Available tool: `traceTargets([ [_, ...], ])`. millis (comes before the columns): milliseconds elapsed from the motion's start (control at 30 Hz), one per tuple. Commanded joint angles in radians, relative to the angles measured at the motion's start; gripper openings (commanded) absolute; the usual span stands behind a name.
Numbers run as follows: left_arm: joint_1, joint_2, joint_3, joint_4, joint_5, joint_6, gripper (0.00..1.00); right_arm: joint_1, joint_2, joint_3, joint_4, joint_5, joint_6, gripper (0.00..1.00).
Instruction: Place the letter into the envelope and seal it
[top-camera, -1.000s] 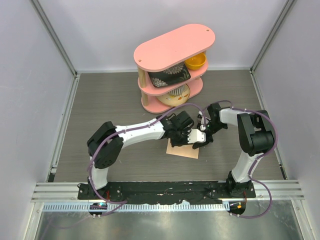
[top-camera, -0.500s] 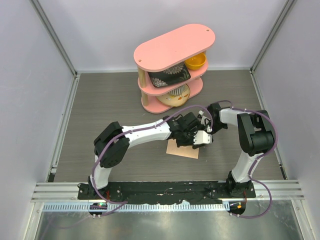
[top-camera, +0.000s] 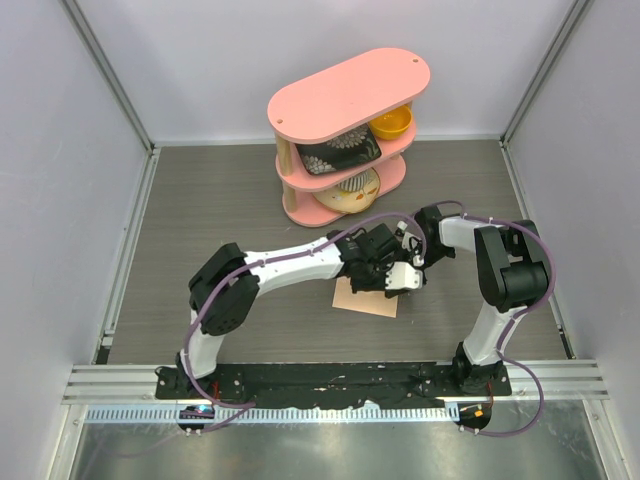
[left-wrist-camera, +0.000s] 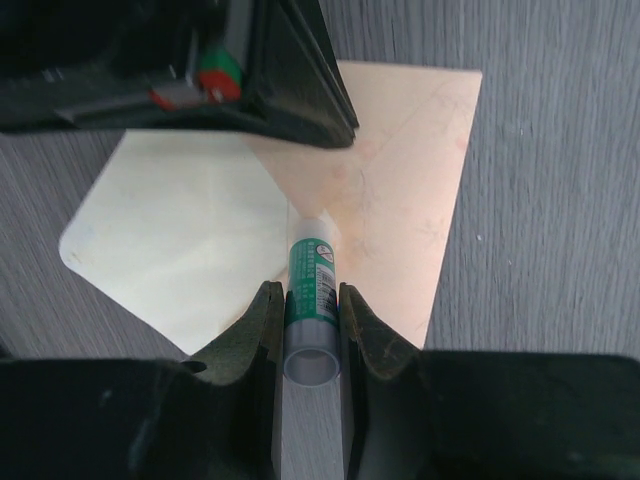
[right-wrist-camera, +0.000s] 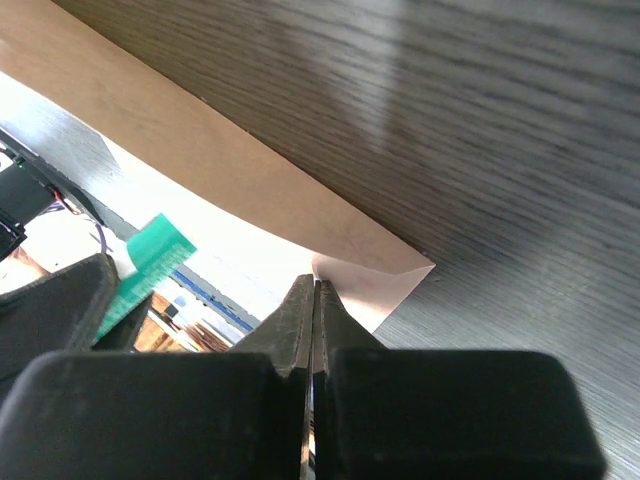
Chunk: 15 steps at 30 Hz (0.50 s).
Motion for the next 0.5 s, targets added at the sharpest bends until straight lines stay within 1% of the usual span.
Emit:
traceTargets([
  [0, -0.020, 0.074, 0.084, -0.016, 0.010, -0.007, 0.00, 0.011, 0.027, -0.025, 0.086, 0.154, -0.025, 0.01],
  [133, -0.021, 0.055, 0.082, -0.028, 0.009, 0.003, 0.00, 0.010, 0.029, -0.025, 0.086, 0.157, -0.026, 0.01],
  [367, 0.002, -0.057, -0.046, -0.036, -0.019, 0.055, 0.00, 0.010, 0.021, -0.025, 0.086, 0.159, -0.025, 0.01],
  [467, -0.001, -0.049, -0.041, -0.039, -0.019, 0.046, 0.00, 0.011, 0.022, -0.025, 0.085, 0.159, -0.023, 0.01],
])
